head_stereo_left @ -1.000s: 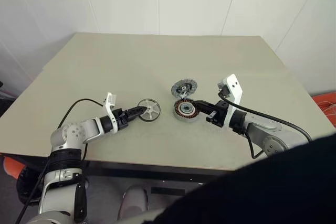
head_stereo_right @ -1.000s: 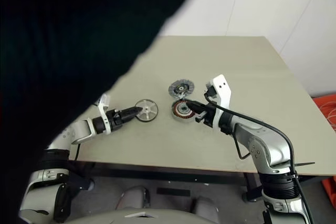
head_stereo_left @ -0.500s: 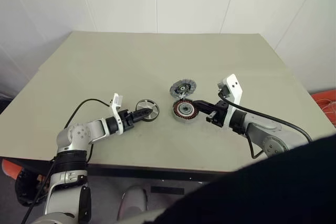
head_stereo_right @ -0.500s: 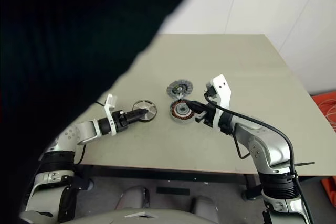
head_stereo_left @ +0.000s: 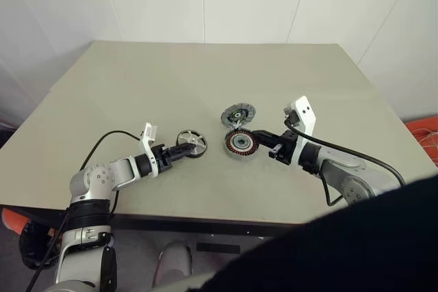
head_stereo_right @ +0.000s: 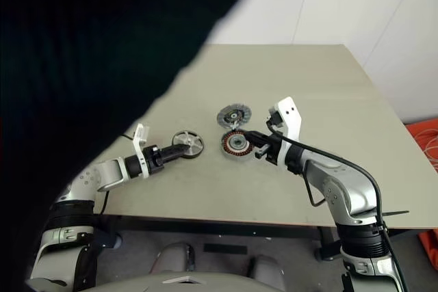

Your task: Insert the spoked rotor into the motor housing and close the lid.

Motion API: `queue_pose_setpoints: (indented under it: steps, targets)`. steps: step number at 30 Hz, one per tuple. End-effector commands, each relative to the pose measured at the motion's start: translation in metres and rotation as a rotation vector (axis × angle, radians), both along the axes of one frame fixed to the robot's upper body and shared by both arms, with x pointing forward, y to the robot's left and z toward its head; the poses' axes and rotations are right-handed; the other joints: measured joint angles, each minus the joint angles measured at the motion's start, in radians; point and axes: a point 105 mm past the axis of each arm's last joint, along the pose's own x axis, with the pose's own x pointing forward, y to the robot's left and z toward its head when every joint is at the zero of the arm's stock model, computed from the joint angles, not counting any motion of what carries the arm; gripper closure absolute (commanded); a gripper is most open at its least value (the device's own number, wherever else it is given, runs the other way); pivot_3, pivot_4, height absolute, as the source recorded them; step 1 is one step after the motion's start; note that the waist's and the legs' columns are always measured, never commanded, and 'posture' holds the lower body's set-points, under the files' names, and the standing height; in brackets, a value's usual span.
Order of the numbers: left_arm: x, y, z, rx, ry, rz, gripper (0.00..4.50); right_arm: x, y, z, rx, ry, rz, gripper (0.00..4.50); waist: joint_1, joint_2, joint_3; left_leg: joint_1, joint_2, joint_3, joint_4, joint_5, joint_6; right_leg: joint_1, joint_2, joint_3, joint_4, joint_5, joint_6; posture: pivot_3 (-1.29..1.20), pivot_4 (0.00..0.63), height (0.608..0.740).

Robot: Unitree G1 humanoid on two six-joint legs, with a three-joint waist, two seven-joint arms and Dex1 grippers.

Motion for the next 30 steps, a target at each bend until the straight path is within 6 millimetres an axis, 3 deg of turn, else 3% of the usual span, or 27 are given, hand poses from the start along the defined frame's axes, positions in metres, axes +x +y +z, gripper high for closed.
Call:
queue_pose_setpoints:
  steps: [1, 4, 18, 21, 26, 30]
  targets:
    - [0.005, 0.001, 0.010, -0.017, -0.043, 0.030, 2.37, 0.002, 0.004, 0.010, 0.008, -0.046, 0.015, 4.50, 0.000, 0.000, 0.000, 0.000, 0.000, 0.000, 0.000, 0.000, 0.000, 0.000, 0.000, 0.000, 0.000, 0.000, 0.000, 0.00, 0.000, 0.740]
    - [0.006, 0.000, 0.008, -0.014, -0.035, 0.038, 3.29, 0.002, 0.003, 0.010, 0.008, -0.046, 0.014, 4.50, 0.000, 0.000, 0.000, 0.000, 0.000, 0.000, 0.000, 0.000, 0.000, 0.000, 0.000, 0.000, 0.000, 0.000, 0.000, 0.00, 0.000, 0.740]
    - [0.006, -0.002, 0.006, -0.003, -0.032, 0.043, 3.29, 0.002, 0.003, 0.009, 0.007, -0.044, 0.011, 4.50, 0.000, 0.000, 0.000, 0.000, 0.000, 0.000, 0.000, 0.000, 0.000, 0.000, 0.000, 0.000, 0.000, 0.000, 0.000, 0.00, 0.000, 0.740]
    - [0.007, -0.002, 0.006, 0.000, -0.029, 0.046, 4.06, 0.002, 0.003, 0.009, 0.007, -0.045, 0.010, 4.50, 0.000, 0.000, 0.000, 0.000, 0.000, 0.000, 0.000, 0.000, 0.000, 0.000, 0.000, 0.000, 0.000, 0.000, 0.000, 0.00, 0.000, 0.740]
    - [0.007, -0.004, 0.004, 0.000, -0.025, 0.043, 4.09, 0.003, 0.003, 0.009, 0.005, -0.045, 0.010, 4.50, 0.000, 0.000, 0.000, 0.001, 0.000, 0.000, 0.000, 0.000, 0.000, 0.000, 0.000, 0.000, 0.000, 0.000, 0.000, 0.00, 0.000, 0.740]
    - [0.004, -0.009, 0.014, -0.052, -0.036, 0.013, 4.09, 0.004, 0.001, 0.008, 0.002, -0.039, -0.003, 4.50, 0.000, 0.000, 0.000, 0.001, 0.000, 0.000, 0.000, 0.000, 0.000, 0.000, 0.000, 0.000, 0.000, 0.000, 0.000, 0.00, 0.000, 0.740]
